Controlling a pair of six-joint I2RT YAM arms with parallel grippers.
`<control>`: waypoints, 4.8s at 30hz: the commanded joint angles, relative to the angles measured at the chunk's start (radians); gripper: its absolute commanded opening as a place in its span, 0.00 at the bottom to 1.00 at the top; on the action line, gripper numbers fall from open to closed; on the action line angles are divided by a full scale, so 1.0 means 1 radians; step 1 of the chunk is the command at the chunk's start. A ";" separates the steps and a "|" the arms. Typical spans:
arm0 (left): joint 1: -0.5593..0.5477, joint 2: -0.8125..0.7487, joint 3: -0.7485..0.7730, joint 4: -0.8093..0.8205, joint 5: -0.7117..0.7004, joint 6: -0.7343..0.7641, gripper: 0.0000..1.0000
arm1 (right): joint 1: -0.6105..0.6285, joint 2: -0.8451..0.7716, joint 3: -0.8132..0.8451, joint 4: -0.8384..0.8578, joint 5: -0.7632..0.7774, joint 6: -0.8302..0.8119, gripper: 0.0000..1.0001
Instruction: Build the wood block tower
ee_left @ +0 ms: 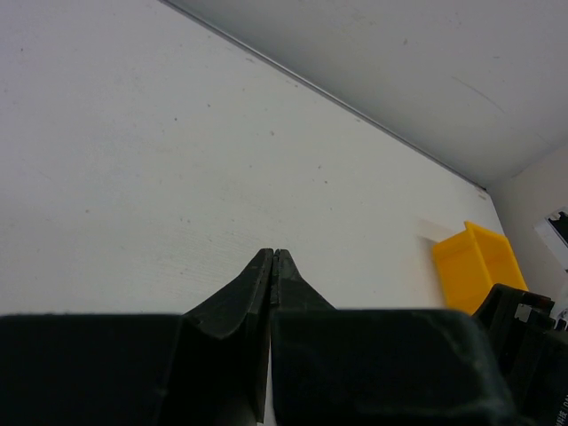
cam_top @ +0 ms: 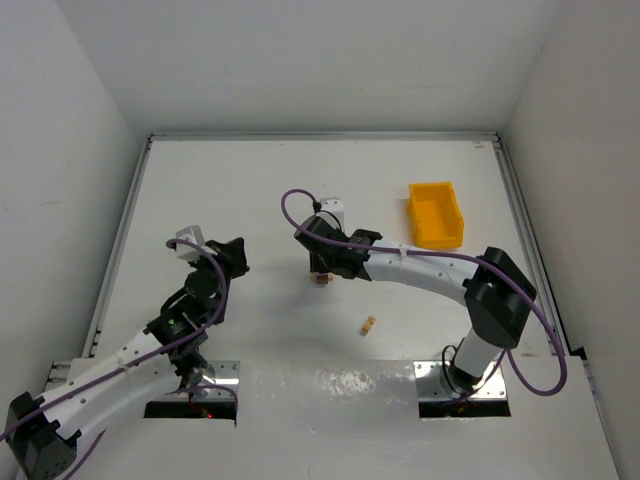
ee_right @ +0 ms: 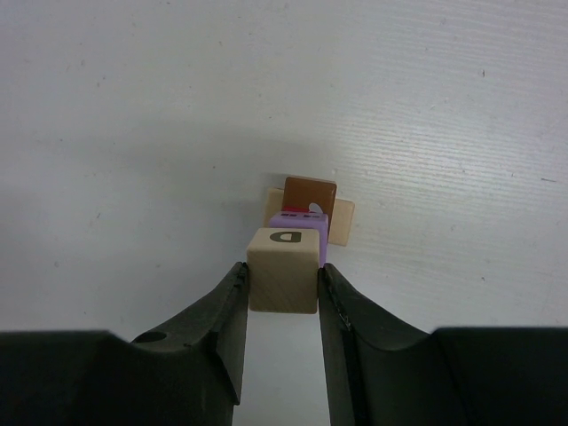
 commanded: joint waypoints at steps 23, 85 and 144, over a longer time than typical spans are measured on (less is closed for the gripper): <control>-0.012 -0.006 0.002 0.026 0.000 -0.003 0.00 | -0.014 -0.012 0.004 0.031 0.006 0.003 0.34; -0.012 -0.014 0.002 0.024 0.004 -0.003 0.00 | -0.014 -0.014 -0.007 0.040 0.003 -0.002 0.40; -0.012 0.121 0.033 0.047 -0.005 0.043 0.00 | 0.021 -0.473 -0.689 0.053 -0.232 -0.022 0.42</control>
